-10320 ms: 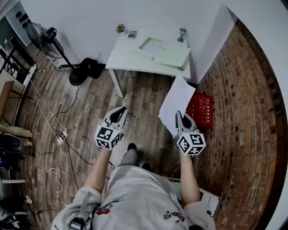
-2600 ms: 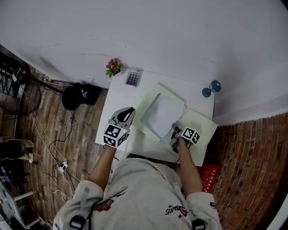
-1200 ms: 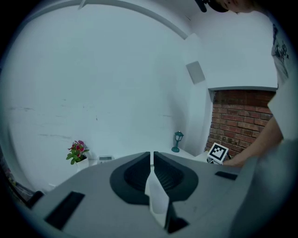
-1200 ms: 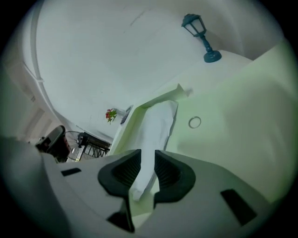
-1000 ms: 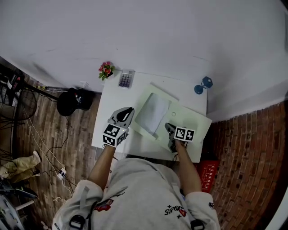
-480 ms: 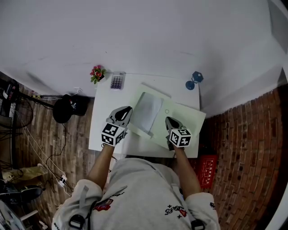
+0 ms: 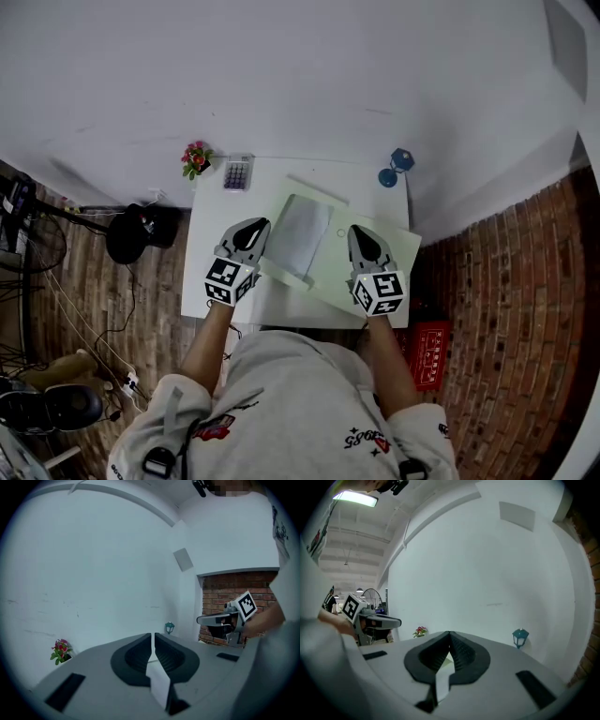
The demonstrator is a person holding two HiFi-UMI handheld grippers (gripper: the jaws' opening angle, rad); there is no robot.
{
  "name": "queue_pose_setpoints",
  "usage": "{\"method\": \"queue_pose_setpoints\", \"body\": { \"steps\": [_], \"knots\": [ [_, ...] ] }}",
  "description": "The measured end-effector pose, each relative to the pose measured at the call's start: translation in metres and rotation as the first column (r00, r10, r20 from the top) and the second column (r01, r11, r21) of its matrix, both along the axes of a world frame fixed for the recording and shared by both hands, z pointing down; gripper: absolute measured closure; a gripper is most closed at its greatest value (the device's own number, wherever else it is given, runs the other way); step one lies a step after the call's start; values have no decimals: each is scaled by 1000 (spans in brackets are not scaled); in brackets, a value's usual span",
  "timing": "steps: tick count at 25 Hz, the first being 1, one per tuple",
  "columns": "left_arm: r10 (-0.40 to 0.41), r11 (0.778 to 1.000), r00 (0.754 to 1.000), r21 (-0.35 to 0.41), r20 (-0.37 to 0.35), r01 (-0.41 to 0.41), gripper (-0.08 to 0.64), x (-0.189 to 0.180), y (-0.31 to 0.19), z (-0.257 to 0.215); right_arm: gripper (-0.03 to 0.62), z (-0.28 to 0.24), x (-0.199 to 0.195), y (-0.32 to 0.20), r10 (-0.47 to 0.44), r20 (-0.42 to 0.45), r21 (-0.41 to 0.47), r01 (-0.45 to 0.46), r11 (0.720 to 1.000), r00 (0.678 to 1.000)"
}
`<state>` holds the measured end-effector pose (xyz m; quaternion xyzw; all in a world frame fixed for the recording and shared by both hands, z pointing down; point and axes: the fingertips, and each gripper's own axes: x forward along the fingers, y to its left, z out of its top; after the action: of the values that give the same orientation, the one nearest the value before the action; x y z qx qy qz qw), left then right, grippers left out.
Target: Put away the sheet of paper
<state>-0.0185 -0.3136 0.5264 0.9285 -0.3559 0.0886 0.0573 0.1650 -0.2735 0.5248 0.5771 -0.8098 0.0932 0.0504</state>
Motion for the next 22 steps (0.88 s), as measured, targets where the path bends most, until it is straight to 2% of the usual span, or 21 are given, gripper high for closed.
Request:
{"method": "queue_pose_setpoints", "body": {
  "steps": [10,22],
  "knots": [
    [13,997,999,77,-33,-10,523,2,0,-36,597,-60,-2,4,29,-60,135,-21,991,998],
    [-6,996,1000,90,-25,8,523,-10,2,-37,597,-60,-7,10,43,-55,143,-35,989,998]
  ]
}}
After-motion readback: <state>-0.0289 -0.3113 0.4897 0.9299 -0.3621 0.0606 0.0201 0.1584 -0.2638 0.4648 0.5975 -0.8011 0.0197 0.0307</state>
